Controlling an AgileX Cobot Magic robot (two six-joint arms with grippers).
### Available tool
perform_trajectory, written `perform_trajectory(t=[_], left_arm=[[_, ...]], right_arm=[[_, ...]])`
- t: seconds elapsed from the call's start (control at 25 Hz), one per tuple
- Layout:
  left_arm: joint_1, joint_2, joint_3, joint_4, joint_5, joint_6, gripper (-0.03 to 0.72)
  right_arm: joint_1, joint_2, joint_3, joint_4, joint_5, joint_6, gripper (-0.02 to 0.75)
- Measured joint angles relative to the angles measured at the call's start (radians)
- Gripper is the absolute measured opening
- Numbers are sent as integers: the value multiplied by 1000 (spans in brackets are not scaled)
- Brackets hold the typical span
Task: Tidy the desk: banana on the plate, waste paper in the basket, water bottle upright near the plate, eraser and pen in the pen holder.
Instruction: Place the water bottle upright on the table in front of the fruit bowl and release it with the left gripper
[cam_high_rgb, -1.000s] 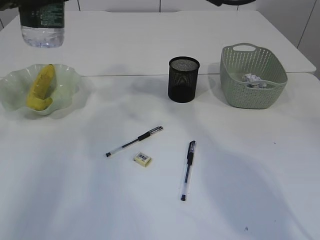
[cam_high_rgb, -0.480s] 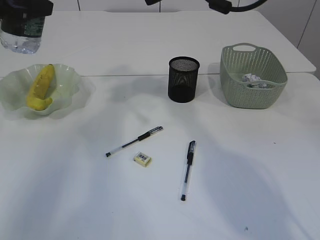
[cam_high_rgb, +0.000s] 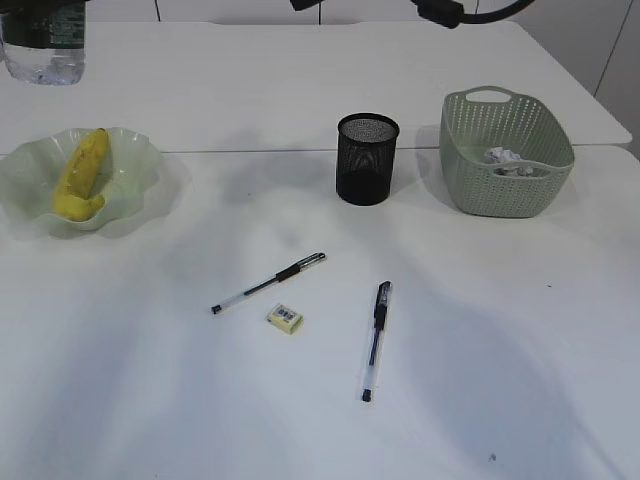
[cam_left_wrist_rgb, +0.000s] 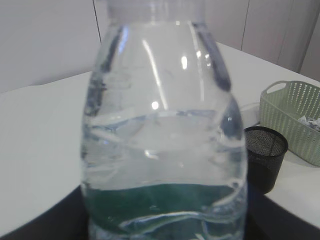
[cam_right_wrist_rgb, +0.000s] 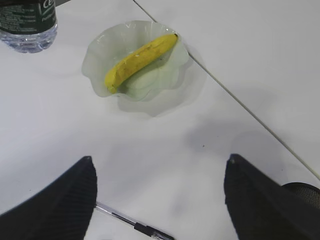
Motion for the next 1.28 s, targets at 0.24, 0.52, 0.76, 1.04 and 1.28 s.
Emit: perform_trajectory(t=[0.24, 0.52, 0.76, 1.04, 1.28], left_arm=[[0, 0, 0, -5, -2, 0, 389], [0, 0, 0, -5, -5, 0, 389], [0, 0, 0, -3, -7, 0, 389], [2, 0, 13, -31, 35, 89, 388], [88, 0, 103, -125, 231, 219, 389]], right_arm=[[0, 0, 0, -1, 0, -2, 590], [0, 0, 0, -5, 0, -2, 589], [0, 0, 0, -59, 0, -2, 590], [0, 0, 0, -87, 0, -4, 590], [0, 0, 0, -91, 0, -4, 590]])
